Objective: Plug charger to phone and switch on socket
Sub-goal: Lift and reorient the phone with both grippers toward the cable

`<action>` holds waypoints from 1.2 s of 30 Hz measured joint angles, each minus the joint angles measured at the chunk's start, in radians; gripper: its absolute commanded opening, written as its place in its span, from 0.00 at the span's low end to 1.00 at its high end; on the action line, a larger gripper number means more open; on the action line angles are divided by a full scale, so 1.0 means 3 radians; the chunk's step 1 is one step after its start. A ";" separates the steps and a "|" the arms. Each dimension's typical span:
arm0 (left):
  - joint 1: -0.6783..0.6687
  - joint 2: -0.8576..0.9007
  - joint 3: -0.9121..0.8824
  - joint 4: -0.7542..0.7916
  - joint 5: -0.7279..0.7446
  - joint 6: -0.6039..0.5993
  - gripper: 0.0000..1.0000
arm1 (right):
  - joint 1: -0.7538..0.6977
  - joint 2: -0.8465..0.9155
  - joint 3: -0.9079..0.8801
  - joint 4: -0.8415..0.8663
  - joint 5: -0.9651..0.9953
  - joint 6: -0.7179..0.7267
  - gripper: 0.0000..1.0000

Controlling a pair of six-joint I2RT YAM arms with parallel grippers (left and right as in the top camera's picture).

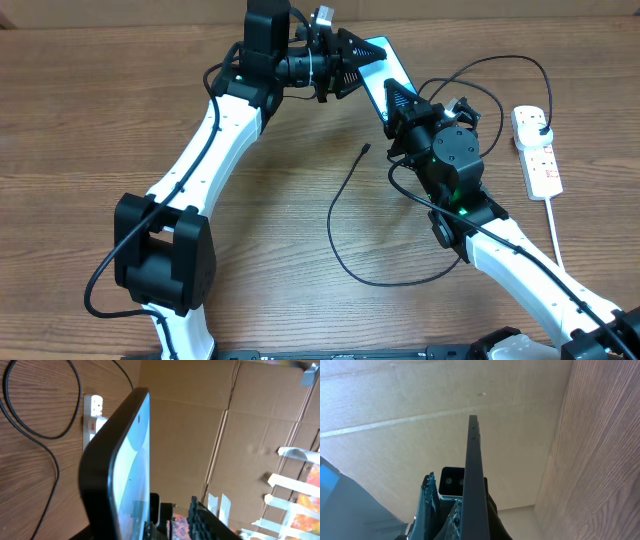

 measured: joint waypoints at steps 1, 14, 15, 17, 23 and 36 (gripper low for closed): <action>-0.0004 0.0000 0.0000 -0.0017 -0.0008 0.0008 0.35 | 0.0000 0.0000 0.0000 0.0005 0.0000 -0.0001 0.04; -0.0038 0.0000 0.0000 -0.0289 0.0022 0.0239 0.20 | -0.0004 0.0000 0.0004 -0.0006 -0.0163 -0.0017 0.04; -0.0038 0.0000 -0.0001 -0.0295 0.0031 0.0262 0.18 | -0.0005 0.0000 0.0006 -0.0011 -0.0181 -0.0022 0.04; -0.0038 0.0000 -0.0001 -0.0308 0.0032 0.0281 0.15 | -0.0009 0.0000 0.0019 -0.0038 -0.0201 -0.0029 0.04; -0.0031 0.0000 -0.0001 -0.0331 0.0041 0.0310 0.09 | -0.0010 -0.0001 0.0047 -0.0089 -0.0214 0.0019 0.04; -0.0022 0.0000 -0.0001 -0.0320 0.0064 0.0328 0.04 | -0.0010 -0.0001 0.0056 -0.0121 -0.0276 0.0018 0.25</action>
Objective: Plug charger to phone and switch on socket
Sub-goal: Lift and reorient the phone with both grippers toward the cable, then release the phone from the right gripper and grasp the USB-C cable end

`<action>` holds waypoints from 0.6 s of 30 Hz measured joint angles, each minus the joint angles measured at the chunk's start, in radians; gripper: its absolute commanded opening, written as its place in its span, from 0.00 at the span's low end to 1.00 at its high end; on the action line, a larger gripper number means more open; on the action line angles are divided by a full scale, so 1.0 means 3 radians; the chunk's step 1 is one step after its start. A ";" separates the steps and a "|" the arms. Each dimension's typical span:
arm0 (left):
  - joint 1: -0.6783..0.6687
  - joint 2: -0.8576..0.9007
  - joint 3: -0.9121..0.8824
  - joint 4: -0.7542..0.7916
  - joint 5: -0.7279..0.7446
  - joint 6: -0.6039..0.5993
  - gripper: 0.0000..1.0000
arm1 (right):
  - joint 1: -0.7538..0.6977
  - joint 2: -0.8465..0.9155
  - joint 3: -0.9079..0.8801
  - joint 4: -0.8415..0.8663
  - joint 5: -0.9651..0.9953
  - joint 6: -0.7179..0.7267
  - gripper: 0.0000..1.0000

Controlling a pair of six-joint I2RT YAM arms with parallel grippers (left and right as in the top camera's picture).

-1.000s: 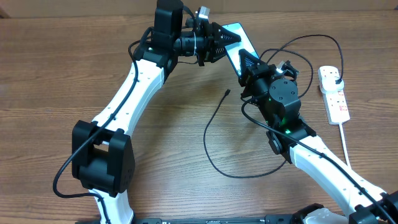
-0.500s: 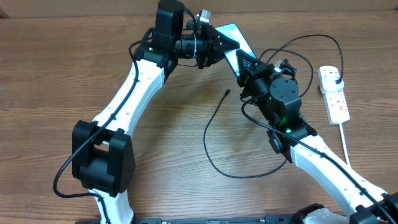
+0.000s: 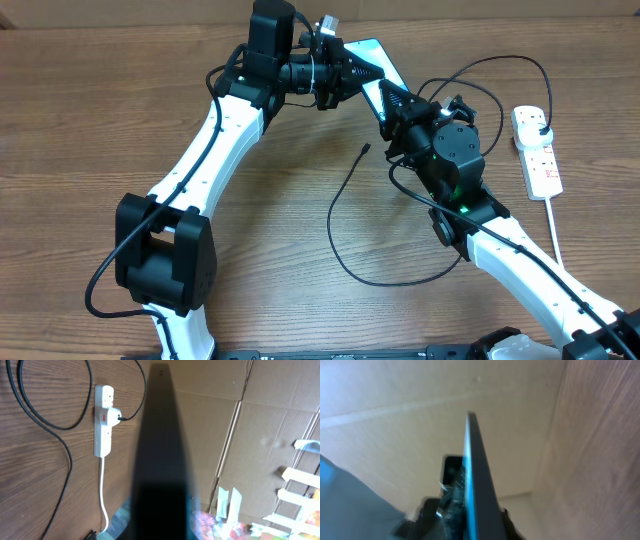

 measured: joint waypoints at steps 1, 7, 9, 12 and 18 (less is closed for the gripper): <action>0.0000 0.0000 0.0000 0.0000 0.0001 0.0008 0.04 | 0.0003 0.0001 0.0000 -0.0006 -0.0038 -0.0018 0.29; 0.0006 0.0000 0.0000 -0.0025 0.0001 0.0203 0.04 | 0.0027 0.0001 0.0000 -0.0067 -0.0198 -0.0090 0.45; 0.0034 0.0000 0.0000 -0.0122 0.0001 0.0309 0.04 | 0.0029 0.0001 0.0000 -0.0146 -0.0228 -0.0103 0.49; 0.0085 0.0000 0.0000 -0.0367 0.0003 0.0523 0.04 | 0.0023 0.0001 0.0006 -0.0347 -0.0244 -0.0151 0.55; 0.0409 0.0000 0.0000 -0.1169 -0.0001 0.1335 0.04 | -0.0131 0.0001 0.0008 -0.0821 -0.0445 -0.0753 0.72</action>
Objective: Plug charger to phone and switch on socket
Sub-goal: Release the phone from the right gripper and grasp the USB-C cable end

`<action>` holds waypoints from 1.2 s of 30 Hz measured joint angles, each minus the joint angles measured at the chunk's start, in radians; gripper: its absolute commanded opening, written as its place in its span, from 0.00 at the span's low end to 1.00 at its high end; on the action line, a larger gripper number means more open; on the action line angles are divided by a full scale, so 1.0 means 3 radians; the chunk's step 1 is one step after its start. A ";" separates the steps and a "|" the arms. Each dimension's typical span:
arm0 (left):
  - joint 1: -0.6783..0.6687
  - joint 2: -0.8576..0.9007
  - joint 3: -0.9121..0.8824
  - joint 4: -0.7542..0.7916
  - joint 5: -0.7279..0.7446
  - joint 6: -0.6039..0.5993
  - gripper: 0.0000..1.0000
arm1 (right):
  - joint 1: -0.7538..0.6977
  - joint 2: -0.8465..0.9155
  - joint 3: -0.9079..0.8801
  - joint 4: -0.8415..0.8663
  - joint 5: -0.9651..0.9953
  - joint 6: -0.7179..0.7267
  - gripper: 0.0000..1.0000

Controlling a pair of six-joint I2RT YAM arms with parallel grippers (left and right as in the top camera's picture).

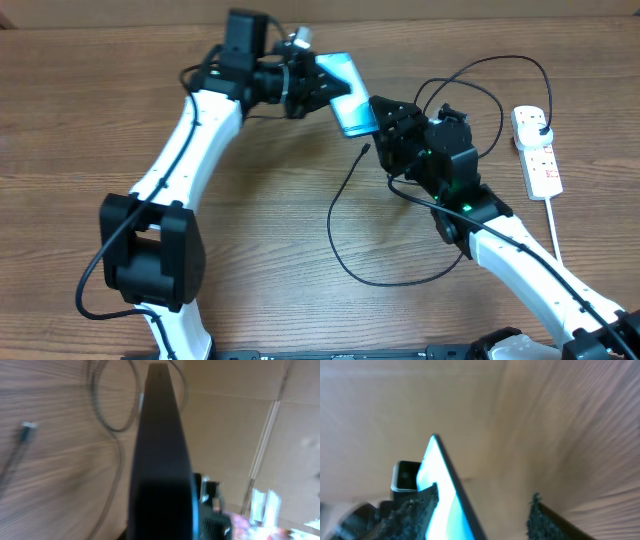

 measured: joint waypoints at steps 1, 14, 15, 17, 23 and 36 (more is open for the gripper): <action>0.0074 0.0000 0.0000 -0.0205 -0.0005 0.0195 0.04 | -0.0069 0.0000 -0.0001 -0.0130 -0.0086 -0.0182 0.73; 0.0547 0.0000 0.0000 -0.1929 0.0215 0.2087 0.04 | -0.0579 0.0000 0.0013 -0.1717 -0.1152 -0.2290 0.68; 0.0553 0.0000 0.0000 -0.1957 0.0289 0.2185 0.04 | -0.0580 0.0000 0.0013 -0.1775 -0.1197 -0.2370 0.66; 0.0565 0.0000 0.0000 -0.1980 0.0504 0.2344 0.04 | -0.0581 0.0000 0.0013 -0.1892 -0.1280 -0.2500 0.63; 0.0565 0.0000 0.0000 -0.1883 0.1265 0.2528 0.04 | -0.0581 0.0003 0.0159 -0.2372 -0.1363 -0.2689 0.55; 0.0575 0.0000 0.0000 -0.1498 0.1652 0.2079 0.04 | -0.0556 0.0801 0.1918 -0.3544 -0.0914 -0.2865 0.47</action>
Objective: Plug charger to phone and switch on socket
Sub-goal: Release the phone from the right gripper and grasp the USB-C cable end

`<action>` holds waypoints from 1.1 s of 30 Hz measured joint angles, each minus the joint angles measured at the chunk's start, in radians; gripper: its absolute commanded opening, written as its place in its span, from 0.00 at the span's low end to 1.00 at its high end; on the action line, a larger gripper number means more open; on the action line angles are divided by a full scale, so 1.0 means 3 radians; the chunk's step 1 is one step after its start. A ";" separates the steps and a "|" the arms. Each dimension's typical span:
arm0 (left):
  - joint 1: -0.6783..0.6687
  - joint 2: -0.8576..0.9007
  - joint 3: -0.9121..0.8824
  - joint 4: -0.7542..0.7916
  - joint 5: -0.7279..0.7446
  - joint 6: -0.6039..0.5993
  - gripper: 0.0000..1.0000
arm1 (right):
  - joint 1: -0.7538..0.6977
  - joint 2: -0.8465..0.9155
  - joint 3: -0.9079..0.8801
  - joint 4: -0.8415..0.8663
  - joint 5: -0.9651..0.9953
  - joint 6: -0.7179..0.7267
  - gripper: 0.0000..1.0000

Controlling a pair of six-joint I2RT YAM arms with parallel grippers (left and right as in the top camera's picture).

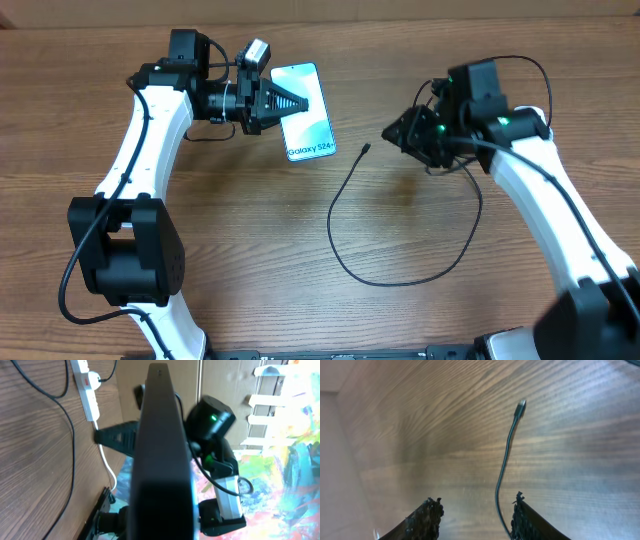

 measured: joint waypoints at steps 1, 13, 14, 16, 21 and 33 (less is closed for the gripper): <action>0.0000 0.0000 0.0000 0.0024 0.0001 -0.0027 0.04 | 0.0014 0.0111 0.0060 0.0005 0.0020 0.0024 0.47; 0.0000 0.0000 0.0000 0.0155 -0.0022 -0.0385 0.04 | 0.0140 0.1077 0.0160 0.0495 0.0104 0.0703 0.33; 0.0000 0.0000 0.0000 0.0156 -0.0031 -0.0395 0.04 | 0.0155 0.1118 0.0160 0.0534 0.0112 0.0746 0.33; 0.0000 0.0000 0.0000 0.0160 -0.0043 -0.0426 0.05 | 0.0195 0.1188 0.0160 0.0601 0.0114 0.0828 0.33; 0.0000 0.0000 0.0000 0.0164 -0.0053 -0.0454 0.04 | 0.0258 0.1325 0.0163 0.0670 0.0118 0.0965 0.33; 0.0000 0.0000 0.0000 0.0165 -0.0103 -0.0456 0.04 | 0.0264 0.1605 0.0163 0.0872 0.0150 0.1127 0.33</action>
